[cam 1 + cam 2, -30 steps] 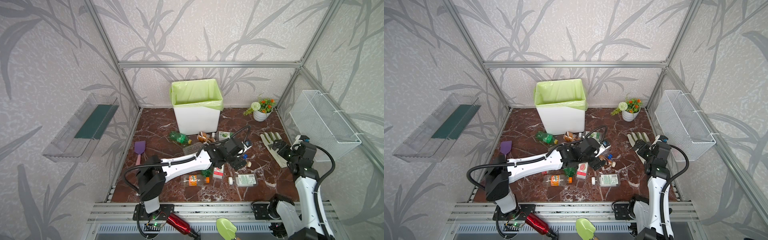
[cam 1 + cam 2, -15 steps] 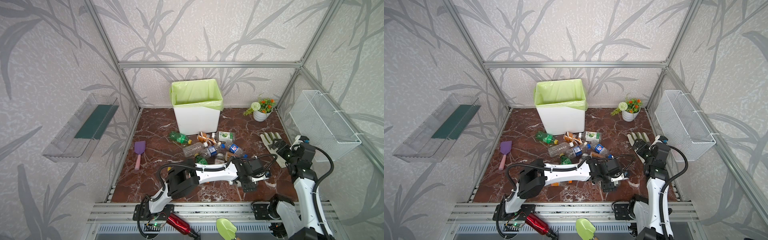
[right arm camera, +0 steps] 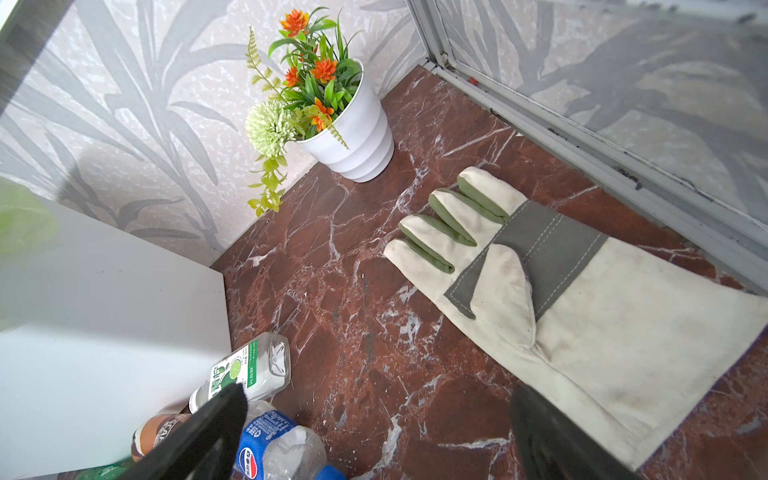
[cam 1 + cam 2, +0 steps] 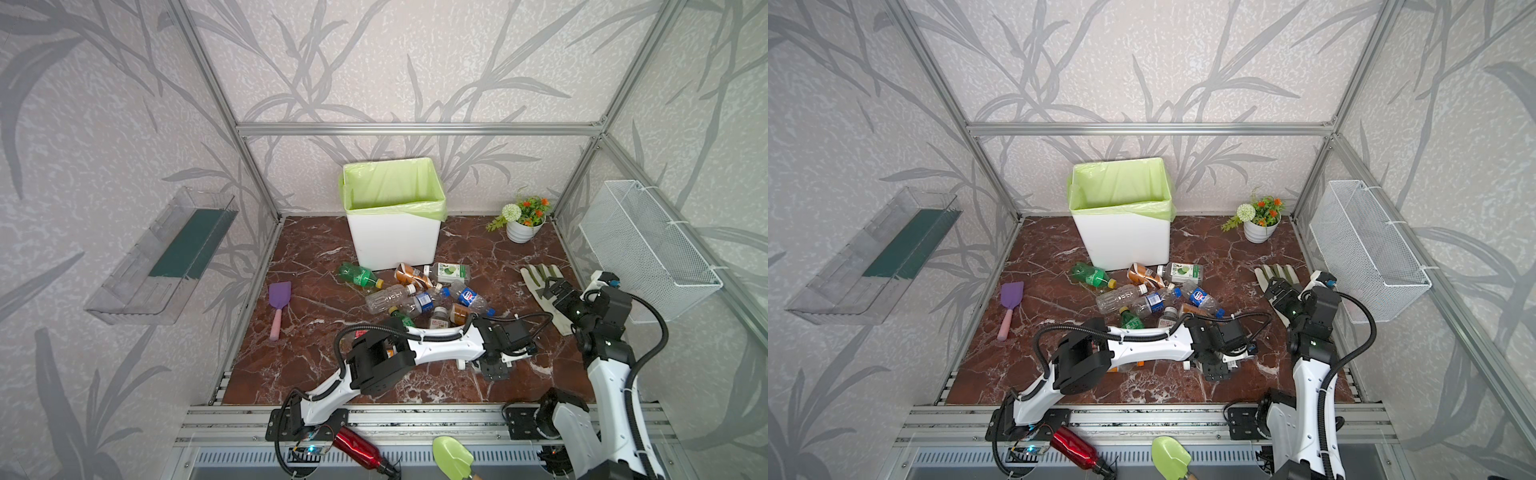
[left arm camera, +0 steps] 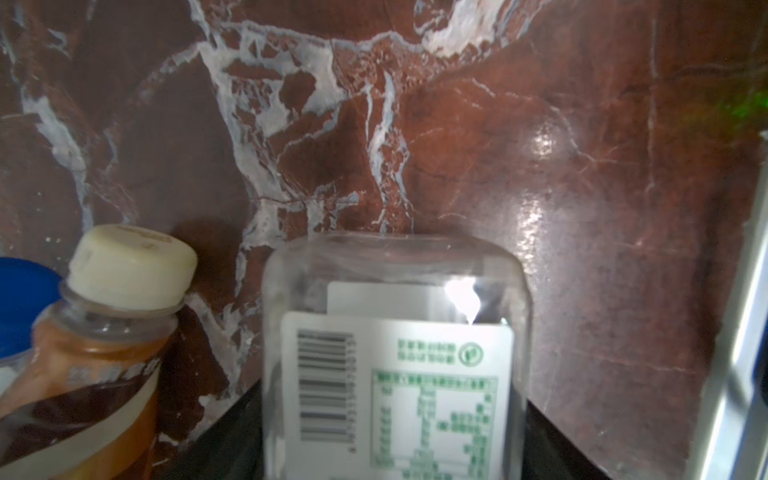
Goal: Throw the plastic bottles in the bin
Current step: 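Lift the lime-labelled bottle from the table with the left gripper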
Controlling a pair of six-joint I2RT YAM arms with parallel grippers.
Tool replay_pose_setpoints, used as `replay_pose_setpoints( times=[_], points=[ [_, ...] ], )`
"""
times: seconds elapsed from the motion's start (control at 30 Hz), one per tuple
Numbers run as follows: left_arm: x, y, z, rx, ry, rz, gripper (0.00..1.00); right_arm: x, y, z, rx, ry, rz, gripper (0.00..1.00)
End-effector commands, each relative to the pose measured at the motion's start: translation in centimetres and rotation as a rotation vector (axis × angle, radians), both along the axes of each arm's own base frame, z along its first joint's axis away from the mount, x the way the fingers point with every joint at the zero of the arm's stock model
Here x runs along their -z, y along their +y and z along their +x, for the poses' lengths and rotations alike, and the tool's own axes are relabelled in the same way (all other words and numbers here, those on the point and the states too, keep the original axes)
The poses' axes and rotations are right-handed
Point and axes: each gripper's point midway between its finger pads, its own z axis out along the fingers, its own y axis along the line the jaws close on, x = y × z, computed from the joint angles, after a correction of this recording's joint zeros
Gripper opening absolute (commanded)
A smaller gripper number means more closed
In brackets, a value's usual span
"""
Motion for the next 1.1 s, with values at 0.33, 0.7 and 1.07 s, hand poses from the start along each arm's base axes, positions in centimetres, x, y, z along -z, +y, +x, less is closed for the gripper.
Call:
replay_pose_setpoints(
  times=[0.33, 0.7, 1.07],
  points=[
    [0.9, 0.5, 0.4, 0.044, -0.029, 0.033, 0.63, 0.4, -0.2, -0.1, 0.01, -0.008, -0.003, 0.99],
    [2.1, 1.8, -0.6, 0.065, 0.089, 0.08, 0.73, 0.7, -0.6, 0.0, 0.033, -0.005, -0.001, 0.99],
    [2.4, 2.2, -0.7, 0.073, 0.168, 0.102, 0.7, 1.2, -0.6, 0.1, 0.032, -0.002, 0.004, 0.99]
  ],
)
